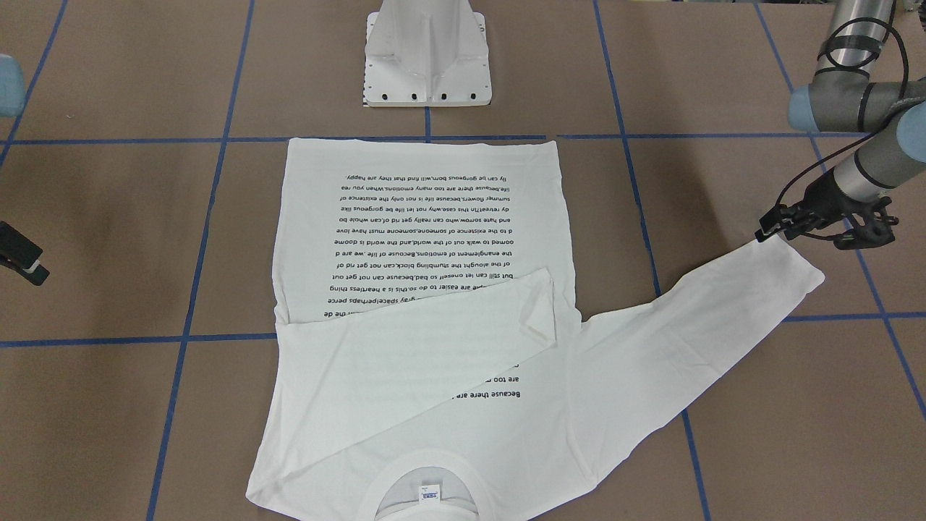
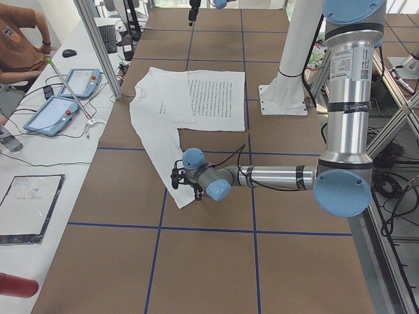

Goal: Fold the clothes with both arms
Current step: 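Release the sleeve on the shirt and withdraw the right gripper, then lower the left gripper to the cuff of the other sleeve and grasp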

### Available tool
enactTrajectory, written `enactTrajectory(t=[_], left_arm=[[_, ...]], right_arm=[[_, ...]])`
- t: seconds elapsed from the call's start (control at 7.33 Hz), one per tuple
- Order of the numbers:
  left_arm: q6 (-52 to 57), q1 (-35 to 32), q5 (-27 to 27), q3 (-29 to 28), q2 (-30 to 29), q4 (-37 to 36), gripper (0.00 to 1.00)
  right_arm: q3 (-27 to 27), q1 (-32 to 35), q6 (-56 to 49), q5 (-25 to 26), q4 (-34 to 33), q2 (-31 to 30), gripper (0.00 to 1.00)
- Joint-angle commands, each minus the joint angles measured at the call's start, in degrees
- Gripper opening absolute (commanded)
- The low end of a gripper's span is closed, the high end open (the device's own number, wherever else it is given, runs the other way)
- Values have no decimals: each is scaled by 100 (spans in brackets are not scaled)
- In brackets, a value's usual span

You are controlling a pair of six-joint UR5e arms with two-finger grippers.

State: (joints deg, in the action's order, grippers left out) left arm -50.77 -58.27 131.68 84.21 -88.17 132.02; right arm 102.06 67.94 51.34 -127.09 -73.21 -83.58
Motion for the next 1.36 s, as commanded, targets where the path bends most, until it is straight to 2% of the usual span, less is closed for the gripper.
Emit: enactTrajectory(t=[0.0,0.27,0.41,0.55,1.09,1.23], left_arm=[[-3,0,-20,-10,10,-1,59],[-30,0,-11,7,28,-1,32],[-230,0,-20,34,19,8,5],[-310,0,-11,51,11,8,0],[-311,0,-2,245,46,-44,0],[-293,0,-20,219,89,-45,44]], right_arm=[[-2,0,-2,0,0,8,99],[-2,0,16,0,0,26,99],[-2,0,16,0,0,26,99],[7,0,16,0,0,35,99],[-10,0,25,0,-9,26,99],[-10,0,25,0,0,26,99]])
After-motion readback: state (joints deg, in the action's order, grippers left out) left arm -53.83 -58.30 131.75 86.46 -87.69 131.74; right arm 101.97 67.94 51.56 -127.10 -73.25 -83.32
